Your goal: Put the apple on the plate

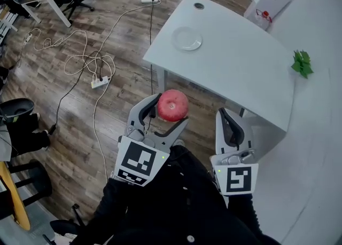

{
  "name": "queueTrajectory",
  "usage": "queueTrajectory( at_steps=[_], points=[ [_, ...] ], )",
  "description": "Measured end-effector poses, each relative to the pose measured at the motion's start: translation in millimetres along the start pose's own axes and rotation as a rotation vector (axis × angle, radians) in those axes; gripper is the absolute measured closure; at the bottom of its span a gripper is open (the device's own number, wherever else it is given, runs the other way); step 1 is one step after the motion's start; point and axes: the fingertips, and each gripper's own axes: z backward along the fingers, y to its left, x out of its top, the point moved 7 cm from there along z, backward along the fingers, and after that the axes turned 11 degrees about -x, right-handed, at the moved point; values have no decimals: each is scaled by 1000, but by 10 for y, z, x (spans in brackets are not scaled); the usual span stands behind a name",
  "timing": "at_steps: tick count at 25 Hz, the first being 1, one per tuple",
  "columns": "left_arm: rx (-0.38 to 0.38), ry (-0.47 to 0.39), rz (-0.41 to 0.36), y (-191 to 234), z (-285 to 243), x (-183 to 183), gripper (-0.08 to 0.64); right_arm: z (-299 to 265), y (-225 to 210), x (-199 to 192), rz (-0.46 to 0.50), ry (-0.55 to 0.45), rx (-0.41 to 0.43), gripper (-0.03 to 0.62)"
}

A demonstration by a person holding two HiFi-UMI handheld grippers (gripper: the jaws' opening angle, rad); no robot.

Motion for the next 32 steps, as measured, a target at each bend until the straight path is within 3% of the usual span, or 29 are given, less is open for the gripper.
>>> queueTrajectory(
  at_steps=[10,18,32],
  points=[
    [-70,24,-30,-55,-87,-25,206,118,-122,-82,-62,38,-70,551],
    [-11,11,-17,86,-282,24,206,-216,-236,-110,-53,-6,-25,551],
    [81,13,19,485,-1117,325,206,-1034,-990,-246,-30,-27,73,551]
  ],
)
